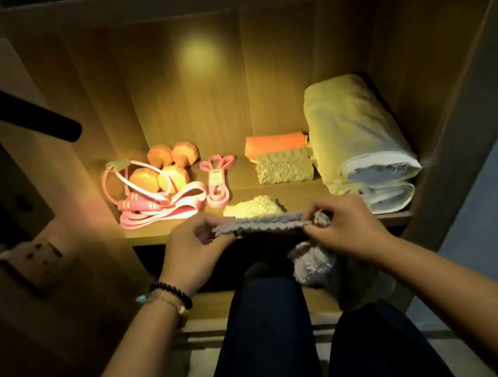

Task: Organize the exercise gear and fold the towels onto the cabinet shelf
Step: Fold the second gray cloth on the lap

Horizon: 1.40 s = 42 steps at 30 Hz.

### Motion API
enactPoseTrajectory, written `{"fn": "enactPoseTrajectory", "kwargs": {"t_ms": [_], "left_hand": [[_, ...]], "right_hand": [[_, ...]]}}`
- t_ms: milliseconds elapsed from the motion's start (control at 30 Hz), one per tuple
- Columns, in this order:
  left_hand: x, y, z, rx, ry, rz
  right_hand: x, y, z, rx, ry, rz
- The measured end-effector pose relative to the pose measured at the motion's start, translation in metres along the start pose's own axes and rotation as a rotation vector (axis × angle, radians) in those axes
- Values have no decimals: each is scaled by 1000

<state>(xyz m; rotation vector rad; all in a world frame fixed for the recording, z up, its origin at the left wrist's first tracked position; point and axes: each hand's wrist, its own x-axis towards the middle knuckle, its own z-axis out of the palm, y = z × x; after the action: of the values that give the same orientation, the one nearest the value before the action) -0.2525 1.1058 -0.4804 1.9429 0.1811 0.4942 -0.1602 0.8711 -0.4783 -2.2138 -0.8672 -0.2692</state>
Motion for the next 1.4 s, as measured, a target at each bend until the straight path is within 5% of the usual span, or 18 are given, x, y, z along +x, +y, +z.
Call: {"fn": "enactPoseTrajectory", "kwargs": {"t_ms": [333, 867, 1100, 1233, 1400], "left_hand": [[-105, -77, 6, -13, 37, -70], [-119, -57, 10, -44, 169, -50], [-109, -67, 18, -38, 166, -196], [-106, -72, 15, 95, 188, -82], [-103, -67, 12, 319, 98, 294]], "right_hand": [[-103, 15, 65, 114, -51, -129], [-114, -11, 64, 375, 95, 140], [-105, -16, 80, 221, 86, 85], [-107, -16, 87, -10, 112, -48], [-114, -10, 87, -186, 72, -274]]}}
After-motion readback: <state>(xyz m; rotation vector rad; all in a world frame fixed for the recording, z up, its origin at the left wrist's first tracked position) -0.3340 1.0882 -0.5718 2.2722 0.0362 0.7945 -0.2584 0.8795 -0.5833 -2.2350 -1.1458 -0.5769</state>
